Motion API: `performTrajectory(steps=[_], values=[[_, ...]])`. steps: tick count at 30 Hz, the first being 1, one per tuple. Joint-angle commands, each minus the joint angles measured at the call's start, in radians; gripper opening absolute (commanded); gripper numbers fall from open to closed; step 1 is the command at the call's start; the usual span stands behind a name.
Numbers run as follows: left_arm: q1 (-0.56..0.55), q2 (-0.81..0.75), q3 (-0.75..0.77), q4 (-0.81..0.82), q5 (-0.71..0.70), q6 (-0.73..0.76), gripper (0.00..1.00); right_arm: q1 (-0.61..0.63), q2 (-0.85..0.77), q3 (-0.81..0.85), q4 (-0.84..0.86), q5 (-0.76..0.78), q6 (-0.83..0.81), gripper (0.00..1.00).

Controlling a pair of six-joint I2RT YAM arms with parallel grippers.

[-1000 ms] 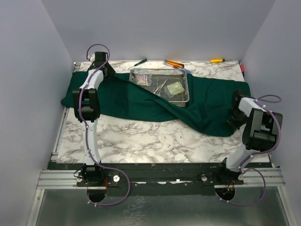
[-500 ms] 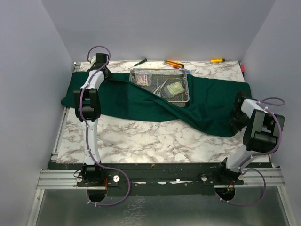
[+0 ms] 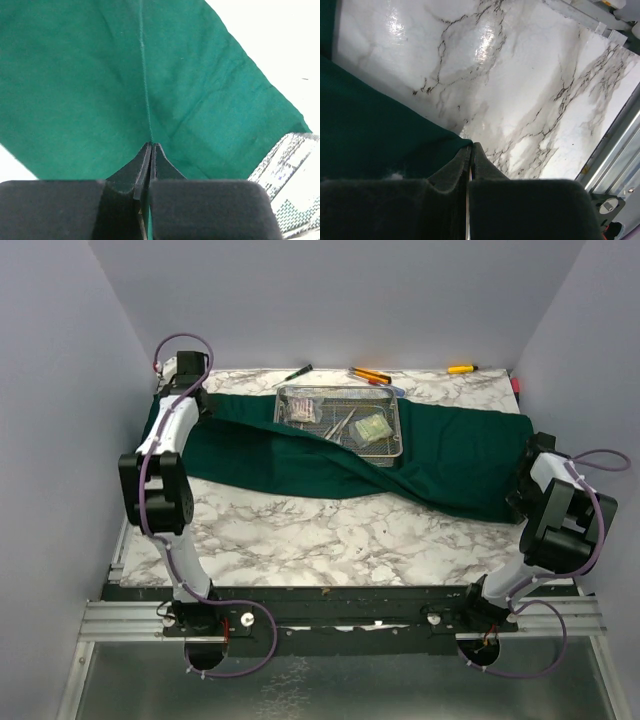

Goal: Open and lay out the surgical kit
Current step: Open the surgical kit at the center of the board.

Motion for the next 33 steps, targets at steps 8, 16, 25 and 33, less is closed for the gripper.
performTrajectory(steps=[8, 16, 25, 33], values=[[0.040, -0.602, -0.575, -0.134, -0.283, -0.100, 0.00, -0.053, -0.067, -0.063, 0.012, 0.106, 0.056, 0.01], [0.048, -0.992, -0.865, -0.367, -0.500, -0.409, 0.00, -0.065, -0.134, -0.093, -0.093, 0.178, 0.186, 0.01], [0.049, -1.211, -0.897, -0.569, -0.658, -0.574, 0.15, -0.067, -0.344, -0.180, -0.195, 0.195, 0.307, 0.01], [0.042, -1.223, -0.856, -0.578, -0.694, -0.527, 0.67, -0.066, -0.462, -0.173, -0.243, 0.223, 0.325, 0.68]])
